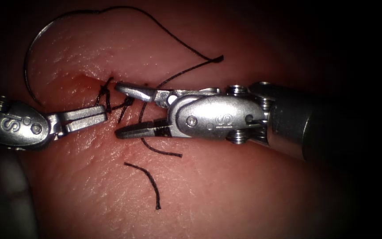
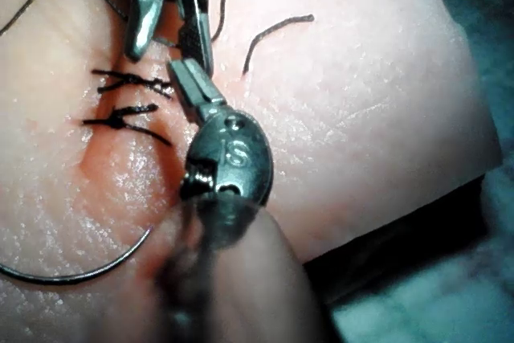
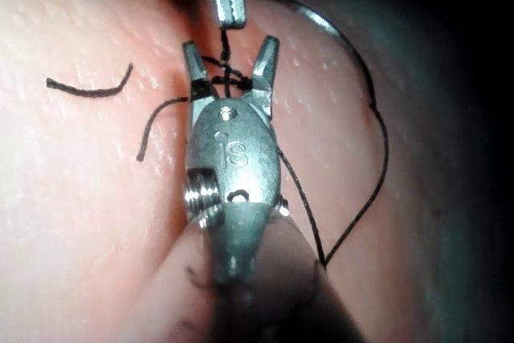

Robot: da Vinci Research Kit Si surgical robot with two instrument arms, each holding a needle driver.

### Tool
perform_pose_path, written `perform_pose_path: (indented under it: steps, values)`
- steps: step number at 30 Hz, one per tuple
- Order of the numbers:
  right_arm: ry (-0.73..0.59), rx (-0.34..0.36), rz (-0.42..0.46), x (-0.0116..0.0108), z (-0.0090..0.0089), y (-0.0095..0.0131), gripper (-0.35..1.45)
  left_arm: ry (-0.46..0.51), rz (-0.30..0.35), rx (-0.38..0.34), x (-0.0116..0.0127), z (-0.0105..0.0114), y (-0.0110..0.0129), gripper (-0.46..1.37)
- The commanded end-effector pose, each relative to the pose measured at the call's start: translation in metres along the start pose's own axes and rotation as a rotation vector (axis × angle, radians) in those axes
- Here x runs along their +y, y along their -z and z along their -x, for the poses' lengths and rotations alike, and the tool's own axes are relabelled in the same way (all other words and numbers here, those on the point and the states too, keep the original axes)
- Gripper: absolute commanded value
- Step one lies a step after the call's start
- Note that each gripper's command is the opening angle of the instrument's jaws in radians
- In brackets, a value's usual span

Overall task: Wound Closure
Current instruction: Grab the remaining suture tail with the left gripper, then cut the suture with the right gripper

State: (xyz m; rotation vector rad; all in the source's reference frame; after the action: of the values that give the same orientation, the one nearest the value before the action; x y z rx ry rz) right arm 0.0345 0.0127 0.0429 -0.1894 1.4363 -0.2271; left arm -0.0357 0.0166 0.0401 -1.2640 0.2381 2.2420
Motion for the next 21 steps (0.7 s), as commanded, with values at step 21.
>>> perform_pose_path:
  steps: [21]
  values:
    - [0.007,-0.044,0.027,-0.0012,0.0012,-0.0044,1.44,-0.009,0.023,-0.001,0.0013,-0.0012,-0.0006,-0.35]
